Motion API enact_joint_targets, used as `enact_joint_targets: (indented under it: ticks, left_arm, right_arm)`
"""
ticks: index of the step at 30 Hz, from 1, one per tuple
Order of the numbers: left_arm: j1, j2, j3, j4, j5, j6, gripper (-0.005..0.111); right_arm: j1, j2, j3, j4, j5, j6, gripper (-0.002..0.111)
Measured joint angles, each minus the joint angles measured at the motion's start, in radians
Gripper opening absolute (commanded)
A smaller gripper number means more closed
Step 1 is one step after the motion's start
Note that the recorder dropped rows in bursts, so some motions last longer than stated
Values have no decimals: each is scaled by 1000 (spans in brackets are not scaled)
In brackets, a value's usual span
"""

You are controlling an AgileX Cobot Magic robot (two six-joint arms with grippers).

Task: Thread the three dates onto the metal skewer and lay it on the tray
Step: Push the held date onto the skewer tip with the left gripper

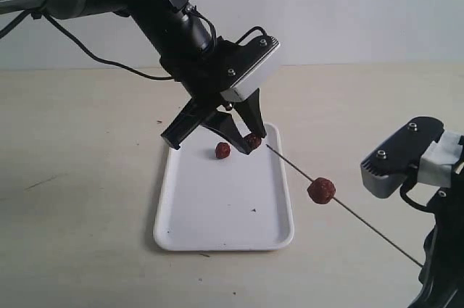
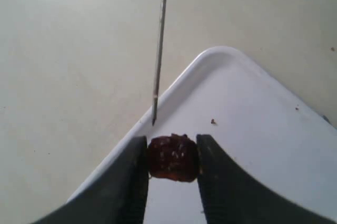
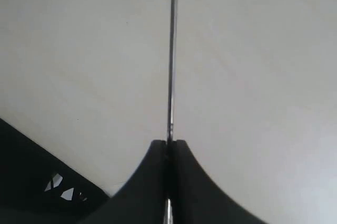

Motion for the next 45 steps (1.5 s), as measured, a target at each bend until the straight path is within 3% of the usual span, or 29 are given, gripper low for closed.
enact_joint_targets:
  ticks: [25, 45]
  left_arm:
    - [0, 0, 0, -44, 0, 5, 32]
    - [0, 0, 0, -73, -2, 19, 32]
  right_arm:
    - [0, 31, 0, 40, -61, -33, 0]
    - [0, 122, 0, 40, -305, -37, 0]
